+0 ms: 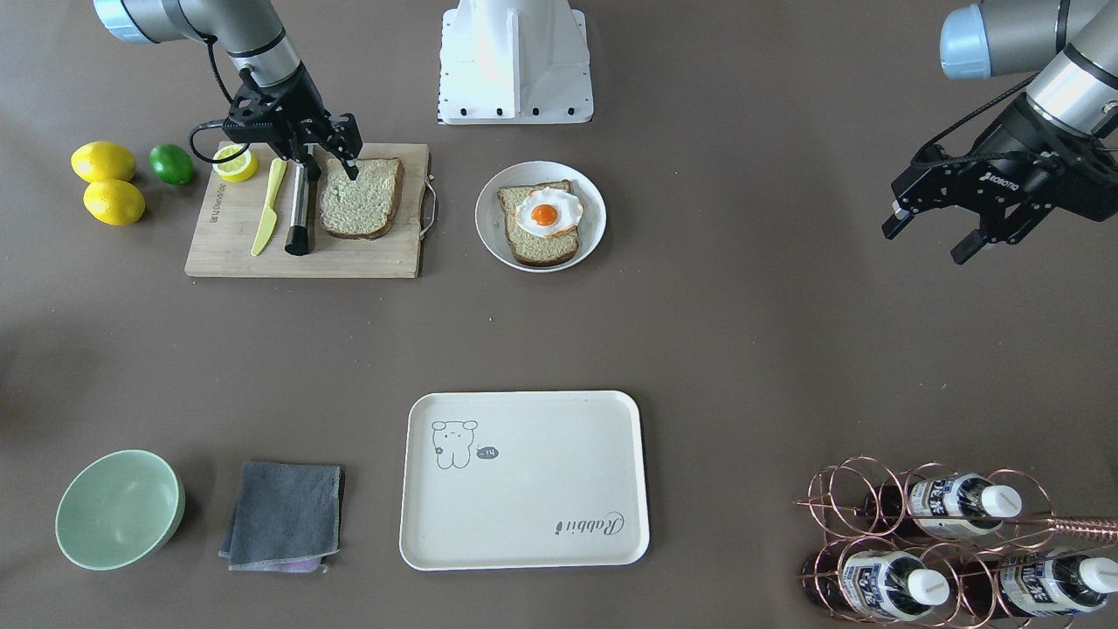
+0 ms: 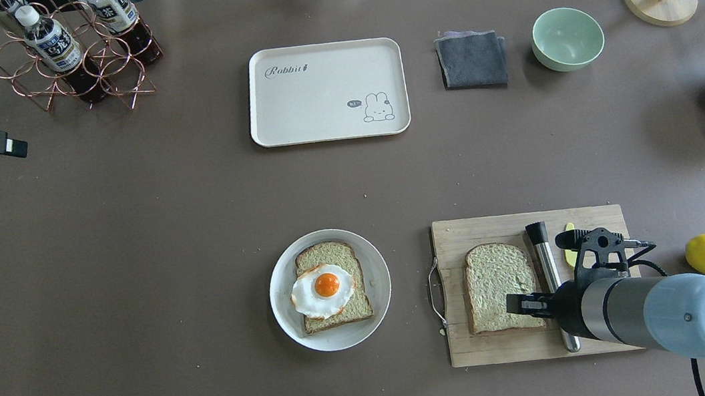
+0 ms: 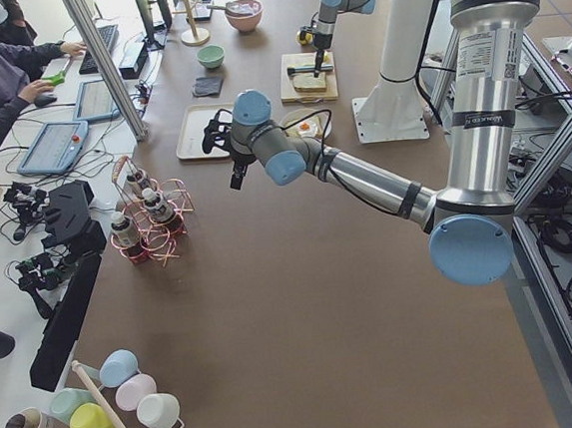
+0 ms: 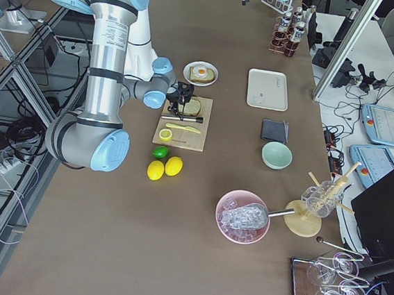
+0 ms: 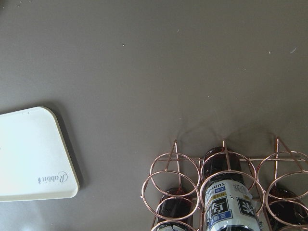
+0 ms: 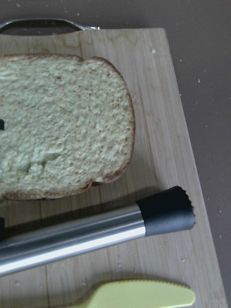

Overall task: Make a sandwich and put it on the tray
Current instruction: 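Lower the right gripper and grasp the bread slice edge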

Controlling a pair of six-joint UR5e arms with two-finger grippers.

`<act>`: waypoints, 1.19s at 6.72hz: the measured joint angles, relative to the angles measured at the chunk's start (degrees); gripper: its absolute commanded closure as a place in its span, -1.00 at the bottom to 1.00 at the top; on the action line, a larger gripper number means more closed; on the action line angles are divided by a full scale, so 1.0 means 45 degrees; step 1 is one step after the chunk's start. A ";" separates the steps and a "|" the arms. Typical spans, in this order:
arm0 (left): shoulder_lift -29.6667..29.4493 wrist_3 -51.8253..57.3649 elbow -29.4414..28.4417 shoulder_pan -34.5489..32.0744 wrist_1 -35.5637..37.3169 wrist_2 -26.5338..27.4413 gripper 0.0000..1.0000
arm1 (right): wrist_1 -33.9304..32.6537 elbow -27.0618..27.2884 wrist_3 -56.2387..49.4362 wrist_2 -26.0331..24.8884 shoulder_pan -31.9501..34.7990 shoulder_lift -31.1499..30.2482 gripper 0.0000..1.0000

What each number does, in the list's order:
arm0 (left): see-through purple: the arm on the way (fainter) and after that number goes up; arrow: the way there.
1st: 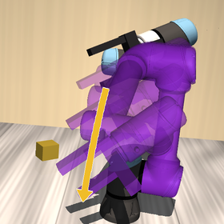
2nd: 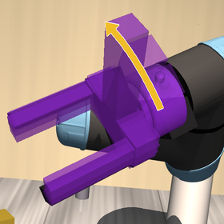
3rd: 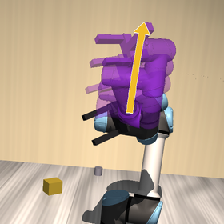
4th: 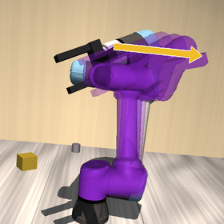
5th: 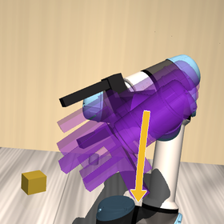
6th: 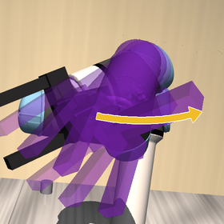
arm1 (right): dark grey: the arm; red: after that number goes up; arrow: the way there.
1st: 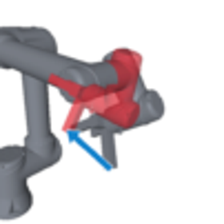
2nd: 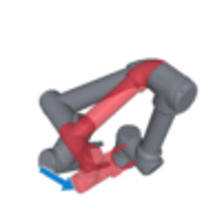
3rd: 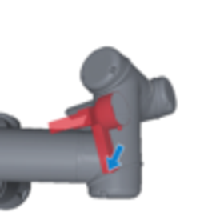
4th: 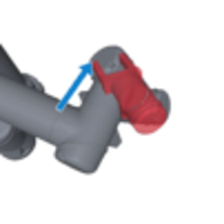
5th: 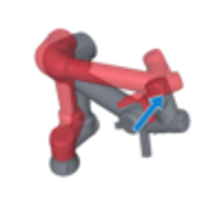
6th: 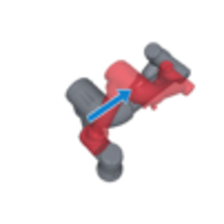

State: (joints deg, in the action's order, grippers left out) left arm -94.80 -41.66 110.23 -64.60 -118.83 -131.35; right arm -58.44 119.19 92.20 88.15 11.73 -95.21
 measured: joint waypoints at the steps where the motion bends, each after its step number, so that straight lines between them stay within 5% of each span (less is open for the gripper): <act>1: -0.0004 0.0000 -0.0009 0.0000 0.0000 -0.0006 -0.98 | -0.0006 0.0000 -0.0001 -0.0012 -0.0069 -0.0008 -0.23; 3: -0.0013 0.0001 -0.0027 0.0000 0.0000 -0.0010 -0.98 | -0.0032 -0.0001 0.0008 -0.0045 -0.0165 -0.0014 -0.09; 5: -0.0023 0.0001 -0.0038 0.0000 0.0000 -0.0010 -0.98 | -0.0053 -0.0001 0.0031 -0.0071 -0.0174 -0.0012 0.99; 8: -0.0026 0.0001 -0.0041 0.0000 0.0000 -0.0010 -0.98 | -0.0060 0.0029 0.0080 -0.0073 -0.0161 0.0066 1.00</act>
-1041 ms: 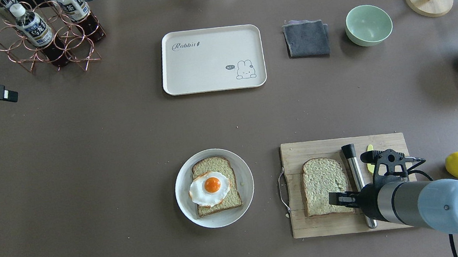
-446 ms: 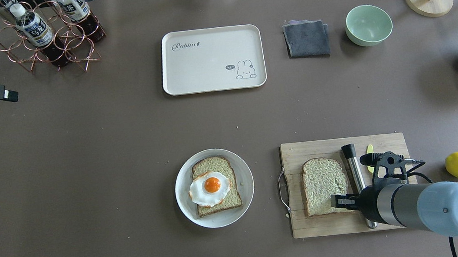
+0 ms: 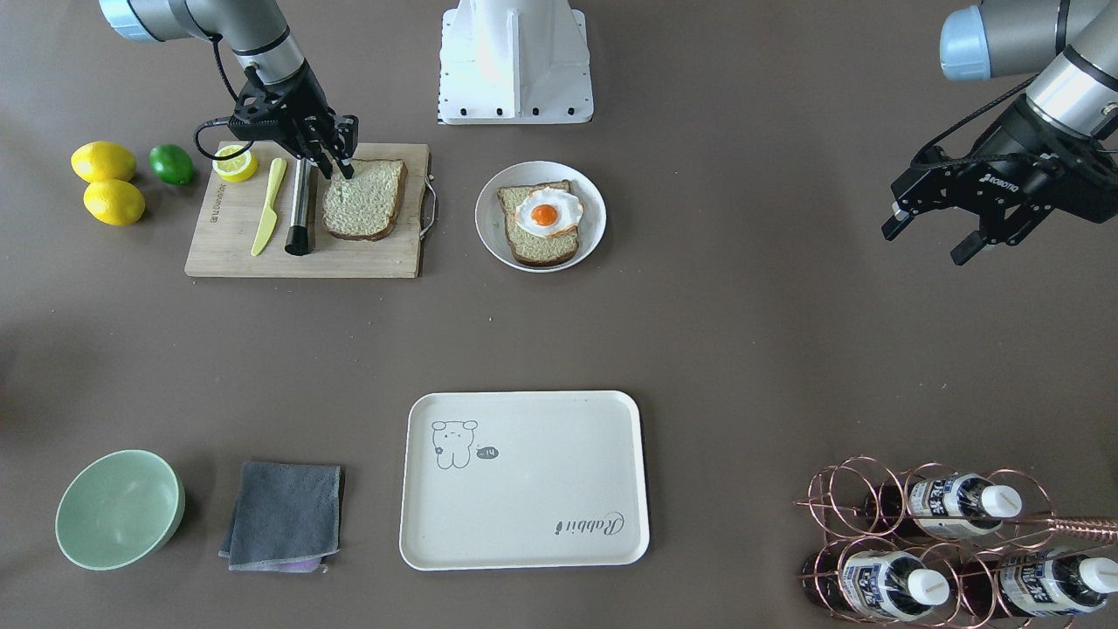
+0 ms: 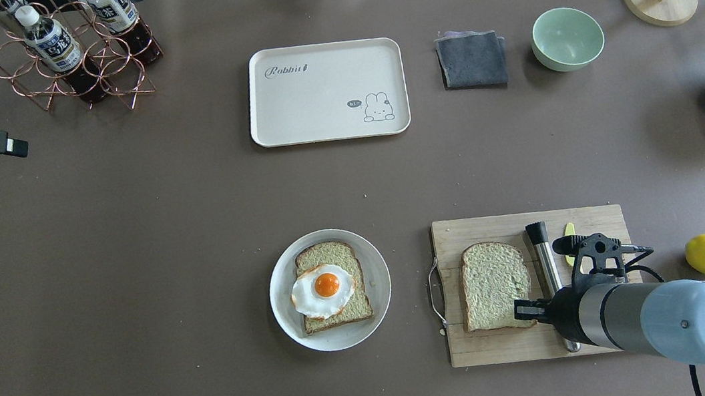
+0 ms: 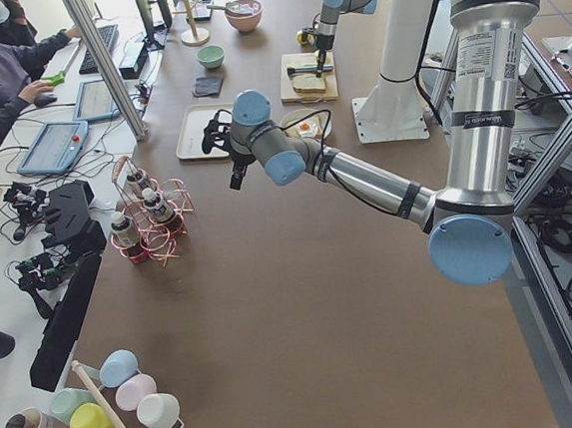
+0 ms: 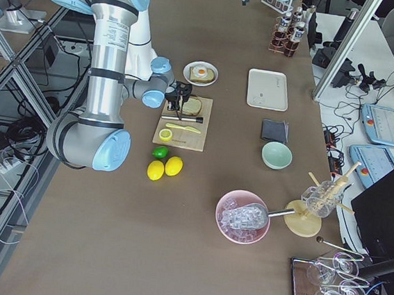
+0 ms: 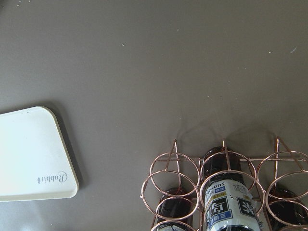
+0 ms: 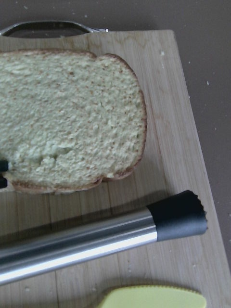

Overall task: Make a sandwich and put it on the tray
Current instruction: 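Lower the right gripper and grasp the bread slice edge, then lift the bread slice with the right gripper and flip it onto the egg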

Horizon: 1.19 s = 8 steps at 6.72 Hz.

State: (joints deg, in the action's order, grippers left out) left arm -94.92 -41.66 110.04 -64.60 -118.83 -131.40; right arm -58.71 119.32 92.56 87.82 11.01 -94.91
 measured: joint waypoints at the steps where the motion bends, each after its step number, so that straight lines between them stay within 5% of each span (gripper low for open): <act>1: -0.0007 0.0000 0.0000 0.0000 0.0000 0.0000 -0.98 | 0.0000 0.0053 -0.0037 0.0051 0.0113 0.0018 1.00; 6: 0.0030 0.0000 0.0084 -0.0012 -0.0006 0.0000 -0.98 | 0.0038 0.1813 -0.0106 0.1027 0.1359 0.0168 1.00; 8: 0.0066 -0.0019 0.0124 -0.0018 -0.0018 -0.0005 -0.98 | -0.0099 0.1801 -0.0104 0.1078 0.1429 0.1470 1.00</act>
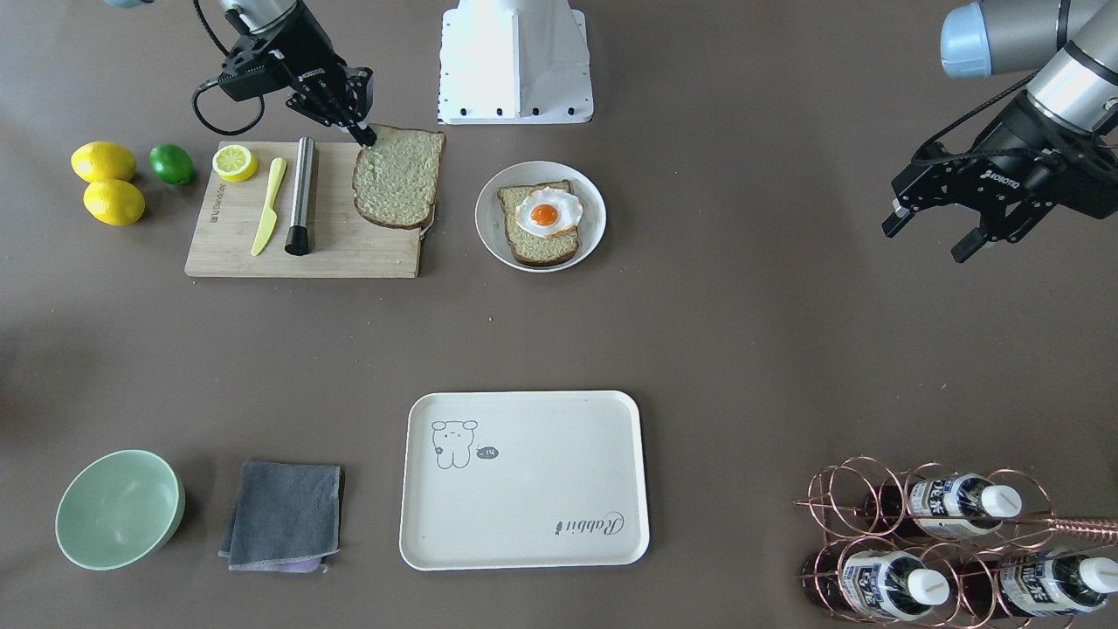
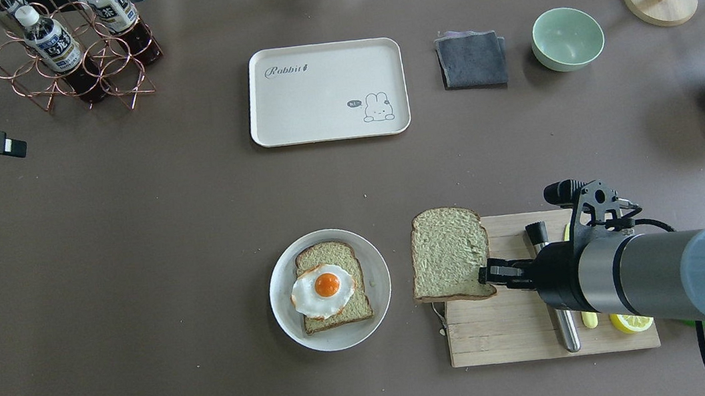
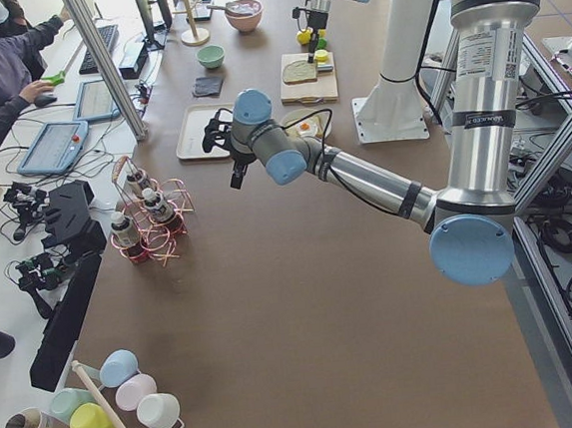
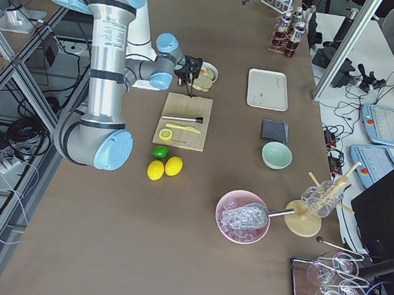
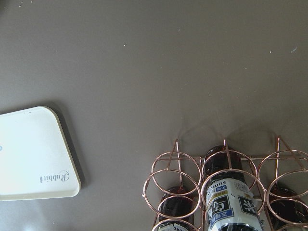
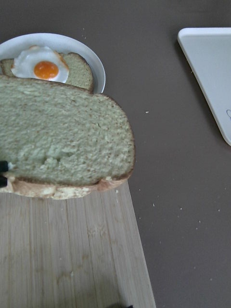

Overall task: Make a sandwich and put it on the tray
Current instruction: 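Lift the bread slice with the right gripper and flip it onto the egg, then press the top slice down onto the egg with the right gripper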

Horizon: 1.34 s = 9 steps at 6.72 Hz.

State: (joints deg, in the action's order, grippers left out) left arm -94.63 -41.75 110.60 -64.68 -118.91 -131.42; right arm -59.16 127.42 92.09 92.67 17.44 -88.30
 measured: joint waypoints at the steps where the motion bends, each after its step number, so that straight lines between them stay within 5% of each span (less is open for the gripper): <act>1: 0.0007 -0.0007 0.0002 -0.0001 -0.0002 -0.0014 -0.98 | -0.0075 -0.0422 -0.0001 -0.0039 -0.0068 0.0855 1.00; 6: 0.0092 -0.0007 -0.0011 -0.0001 -0.0038 -0.0034 -0.98 | -0.0687 -0.3117 -0.1625 -0.1186 -0.1091 0.4299 1.00; 9: 0.0062 -0.0001 -0.0096 -0.0001 -0.0028 -0.0034 -0.98 | -0.0651 -0.4022 -0.2878 -0.1720 -0.1472 0.4914 1.00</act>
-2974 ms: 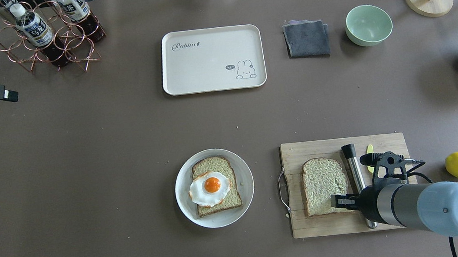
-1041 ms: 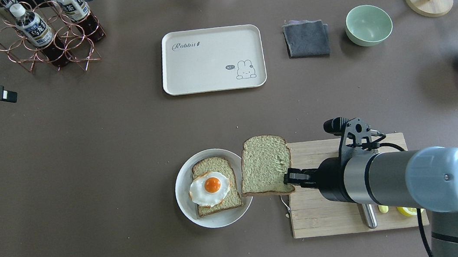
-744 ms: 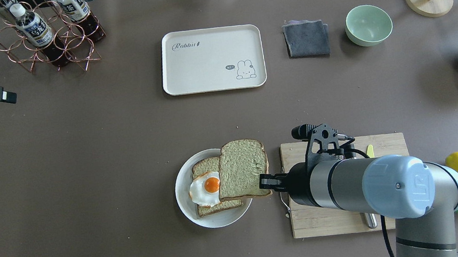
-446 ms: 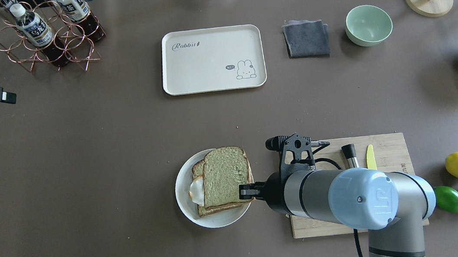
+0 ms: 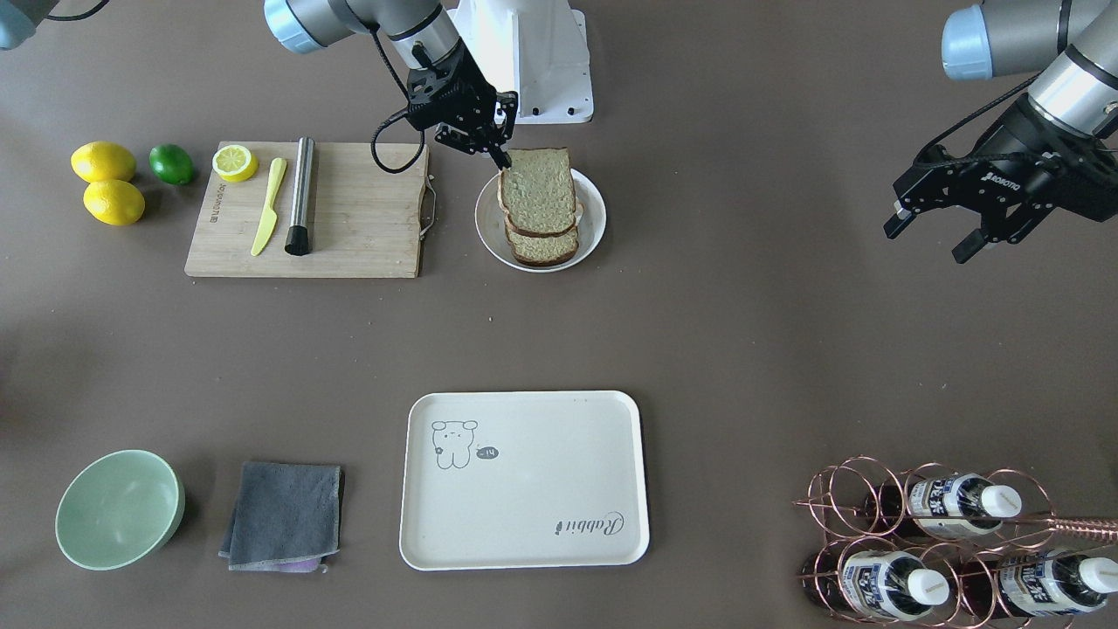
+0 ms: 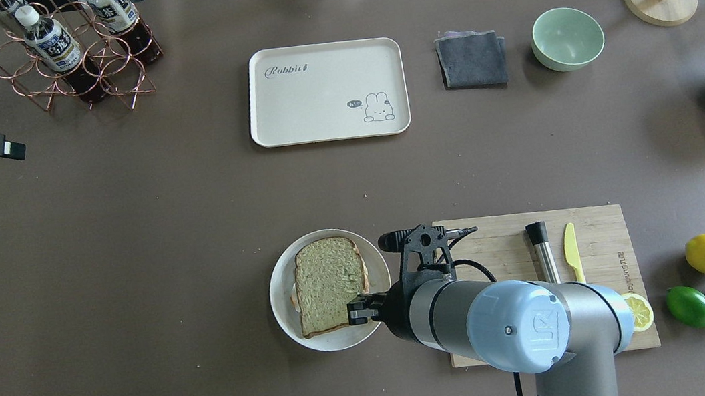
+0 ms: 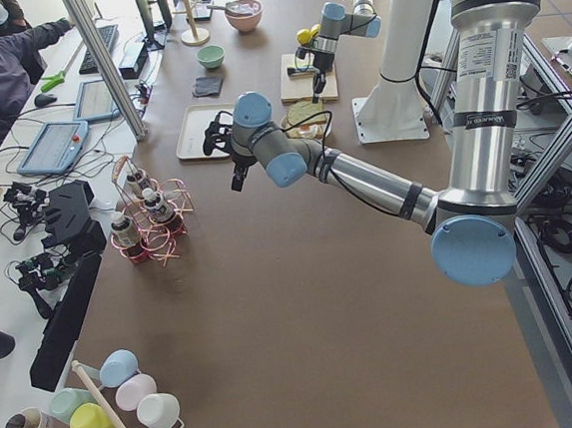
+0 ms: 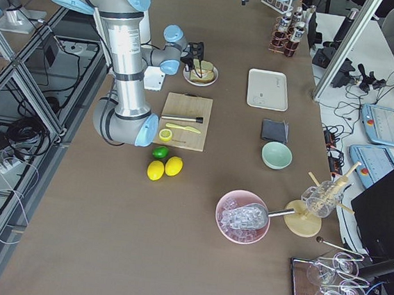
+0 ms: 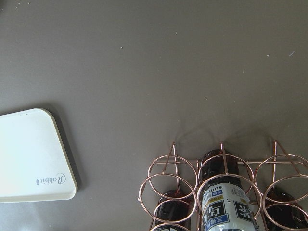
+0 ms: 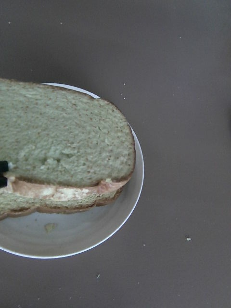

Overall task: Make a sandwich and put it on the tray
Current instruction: 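Press the top slice down onto the egg with the right gripper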

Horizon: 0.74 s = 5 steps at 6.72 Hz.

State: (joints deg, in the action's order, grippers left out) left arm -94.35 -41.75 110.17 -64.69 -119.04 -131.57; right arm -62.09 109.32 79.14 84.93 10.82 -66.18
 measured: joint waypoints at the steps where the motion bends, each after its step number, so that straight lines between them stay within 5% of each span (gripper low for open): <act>1: 0.0004 0.0000 0.0004 0.0000 0.0005 0.0000 -0.98 | 0.0035 -0.0286 -0.0191 -0.0113 -0.0019 0.0175 1.00; 4: 0.0009 0.0000 -0.0002 0.0000 -0.0011 0.0006 -0.98 | 0.0119 -0.0751 -0.0313 -0.0260 -0.0067 0.0362 1.00; 5: 0.0009 0.0000 -0.0015 0.0000 -0.0012 0.0014 -0.98 | 0.0119 -0.0777 -0.0330 -0.0280 -0.0093 0.0358 0.39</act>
State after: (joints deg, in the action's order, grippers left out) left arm -94.31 -41.75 110.10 -64.69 -119.09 -131.51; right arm -61.55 105.83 77.65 83.67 10.40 -64.57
